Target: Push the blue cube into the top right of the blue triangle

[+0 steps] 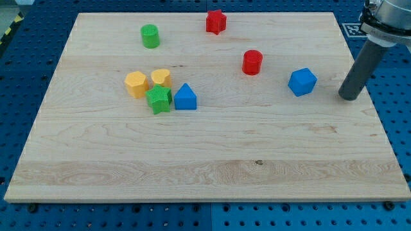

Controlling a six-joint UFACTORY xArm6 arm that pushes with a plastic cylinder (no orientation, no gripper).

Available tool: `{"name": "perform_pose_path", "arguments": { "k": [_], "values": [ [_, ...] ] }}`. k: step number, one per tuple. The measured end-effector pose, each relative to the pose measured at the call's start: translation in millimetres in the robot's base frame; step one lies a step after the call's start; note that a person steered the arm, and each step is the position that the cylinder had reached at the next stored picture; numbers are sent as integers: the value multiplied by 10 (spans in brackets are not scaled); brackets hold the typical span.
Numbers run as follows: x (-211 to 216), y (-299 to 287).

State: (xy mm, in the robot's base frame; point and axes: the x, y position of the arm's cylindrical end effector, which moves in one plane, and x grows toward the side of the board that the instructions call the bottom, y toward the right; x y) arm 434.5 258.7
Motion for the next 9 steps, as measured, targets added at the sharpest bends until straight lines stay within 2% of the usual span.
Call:
{"name": "perform_pose_path", "arguments": {
  "k": [1,2,6,9],
  "values": [
    [-216,51],
    [-365,-165],
    [-183,-807],
    [-181,-1611]
  ]
}}
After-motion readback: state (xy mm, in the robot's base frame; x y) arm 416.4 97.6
